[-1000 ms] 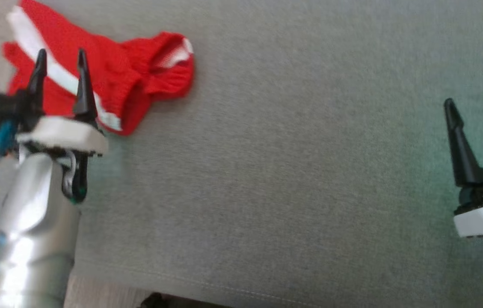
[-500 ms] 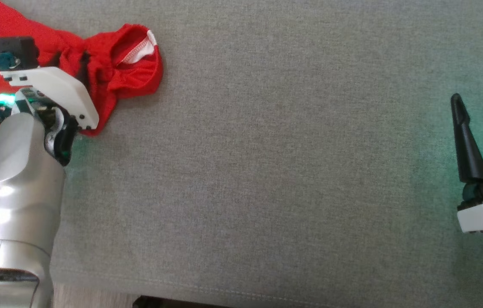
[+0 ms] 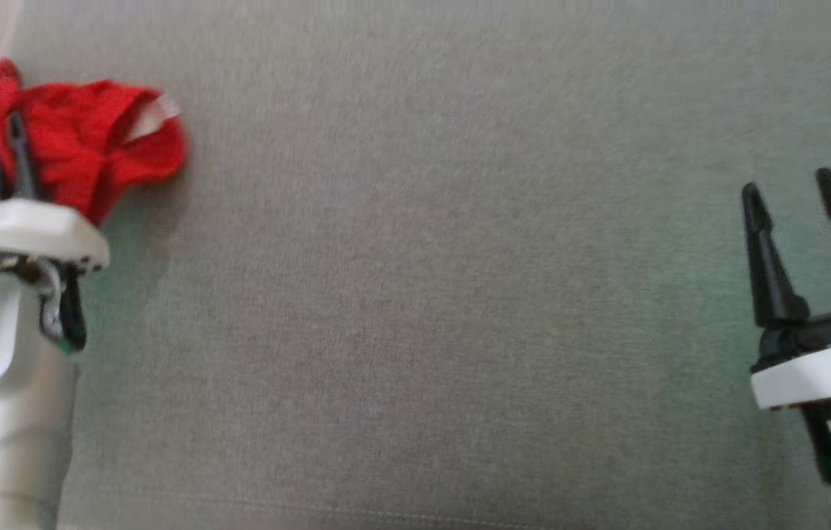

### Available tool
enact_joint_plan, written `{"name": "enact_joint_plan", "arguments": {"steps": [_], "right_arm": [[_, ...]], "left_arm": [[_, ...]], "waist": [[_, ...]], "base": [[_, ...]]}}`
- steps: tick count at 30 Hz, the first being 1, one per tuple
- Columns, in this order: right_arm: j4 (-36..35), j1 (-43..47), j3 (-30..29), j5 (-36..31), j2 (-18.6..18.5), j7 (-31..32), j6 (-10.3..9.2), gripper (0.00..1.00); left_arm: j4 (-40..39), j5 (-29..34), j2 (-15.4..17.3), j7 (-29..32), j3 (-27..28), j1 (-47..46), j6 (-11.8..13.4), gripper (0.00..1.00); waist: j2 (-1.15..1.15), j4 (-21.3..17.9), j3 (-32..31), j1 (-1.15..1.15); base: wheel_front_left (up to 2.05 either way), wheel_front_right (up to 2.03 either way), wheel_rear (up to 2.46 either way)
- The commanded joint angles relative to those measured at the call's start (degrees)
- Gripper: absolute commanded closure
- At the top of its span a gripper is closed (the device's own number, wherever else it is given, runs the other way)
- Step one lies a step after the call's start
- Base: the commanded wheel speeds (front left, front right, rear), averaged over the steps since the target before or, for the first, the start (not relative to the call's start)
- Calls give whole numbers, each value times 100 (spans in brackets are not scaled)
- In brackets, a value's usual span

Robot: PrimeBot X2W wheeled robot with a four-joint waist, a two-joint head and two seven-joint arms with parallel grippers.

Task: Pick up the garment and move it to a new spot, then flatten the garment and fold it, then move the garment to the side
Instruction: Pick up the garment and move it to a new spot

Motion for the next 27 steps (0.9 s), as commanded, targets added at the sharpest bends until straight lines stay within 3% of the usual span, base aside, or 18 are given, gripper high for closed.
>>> {"name": "enact_joint_plan", "arguments": {"steps": [1,9,16,21,27], "right_arm": [[-156,60,143,-10,-11,-52,-4,0],[41,226,252,-98,244,-148,-4,0],[116,314,303,-132,362,-180,-4,0],[188,217,393,-105,401,-244,-4,0],[290,47,445,-39,434,-357,-4,0]], "left_arm": [[-278,-12,368,-119,209,82,74,100],[-2242,37,521,-227,510,1569,681,100],[-4290,145,244,644,189,2909,1133,100],[-4746,225,-239,1150,-637,3031,999,100],[-3981,365,-878,1225,-1604,2252,510,100]], "waist": [[0,-155,-339,0],[0,-552,-997,0],[0,-1038,-1204,0],[0,-1593,-1121,0],[0,-2125,-876,0]], "base": [[0,0,0],[0,0,0],[0,0,0],[0,0,0],[0,0,0]]}}
